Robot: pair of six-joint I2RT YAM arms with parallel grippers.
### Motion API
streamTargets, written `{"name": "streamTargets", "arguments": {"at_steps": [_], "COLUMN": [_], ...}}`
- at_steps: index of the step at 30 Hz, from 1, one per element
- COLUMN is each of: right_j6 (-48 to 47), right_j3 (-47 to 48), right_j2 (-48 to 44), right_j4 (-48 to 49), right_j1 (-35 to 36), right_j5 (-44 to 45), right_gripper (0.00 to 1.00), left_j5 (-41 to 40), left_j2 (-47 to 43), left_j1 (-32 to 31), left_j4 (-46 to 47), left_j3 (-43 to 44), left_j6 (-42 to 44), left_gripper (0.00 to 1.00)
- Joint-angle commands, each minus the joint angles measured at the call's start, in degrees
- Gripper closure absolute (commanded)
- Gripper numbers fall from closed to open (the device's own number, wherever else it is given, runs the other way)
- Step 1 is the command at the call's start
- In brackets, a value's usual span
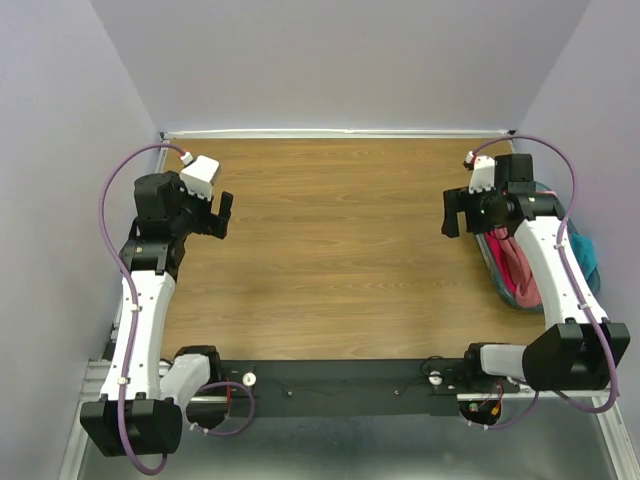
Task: Fold and stack the t-shirts
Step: Grab crumpled tshirt from bin with the right arm
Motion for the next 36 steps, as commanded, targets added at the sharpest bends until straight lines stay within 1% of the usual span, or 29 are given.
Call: {"name": "streamTargets", "arguments": {"at_steps": [1,2,5,8,11,12,13,14,16,17,20,21,24,29,36], "right_j6": [-1.4,-1.5,-2.7,-3.9,-6.2,-7.2,-9.7,-11.1,-14.2,-17.5,-23.3,-24.4,-27.1,-27.1,-25.6], "right_j3": [5.8,9.1,13.3,11.5,13.2,13.6,14.0,14.2,14.0,13.5,12.3,12.0,9.9,7.9,7.9], "right_j2": [0.4,1.2,1.4,1.7,1.3,1.3,1.4,2.2,3.3,3.5,4.6,5.0,7.8,11.4,17.9], "right_j4": [-6.0,-8.9,-12.0,-12.2,-12.8,-13.2,-13.7,-15.1,-16.8,-17.9,-19.2,-19.3,-19.2,-17.2,-16.9], "right_j1": [0.0,0.0,0.0,0.0,-4.3,-8.0,-10.3,-15.5,-21.1,-26.3,-33.7,-37.5,-42.1,-43.3,-43.3], "right_j5": [2.3,2.7,4.5,9.6,9.6,9.4,9.2,8.3,7.1,6.4,3.4,2.9,0.7,-0.3,-4.7], "right_gripper": [0.00,0.00,0.00,0.00,0.00,0.00,0.00,0.00,0.00,0.00,0.00,0.00,0.00,0.00,0.00], "left_j5": [-1.2,-0.9,-0.7,-0.3,-0.4,-0.6,-0.9,-0.9,-1.0,-1.0,-1.1,-1.1,-0.4,1.6,2.6], "left_j2": [0.1,0.4,1.5,1.6,2.4,2.5,2.9,3.0,3.3,3.1,2.5,2.5,3.1,5.0,5.6], "left_j1": [-0.2,-0.2,-0.2,-0.4,-0.4,-0.4,-0.6,-0.5,-0.5,-0.4,-0.5,-0.5,-0.6,-0.6,-0.6], "left_j4": [-1.4,-2.3,-3.0,-3.1,-3.6,-3.7,-3.8,-4.2,-4.9,-5.1,-5.4,-5.4,-5.8,-5.8,-5.3], "left_j3": [1.9,2.8,3.8,4.5,5.4,5.5,5.7,6.1,6.7,6.8,6.8,6.9,7.5,8.9,8.2], "left_j6": [2.3,2.5,3.1,3.8,4.3,4.4,4.3,4.4,4.7,4.9,5.5,5.8,5.9,5.2,4.8], "left_gripper": [0.02,0.02,0.01,0.02,0.02,0.02,0.02,0.01,0.02,0.02,0.02,0.02,0.02,0.01,0.01]}}
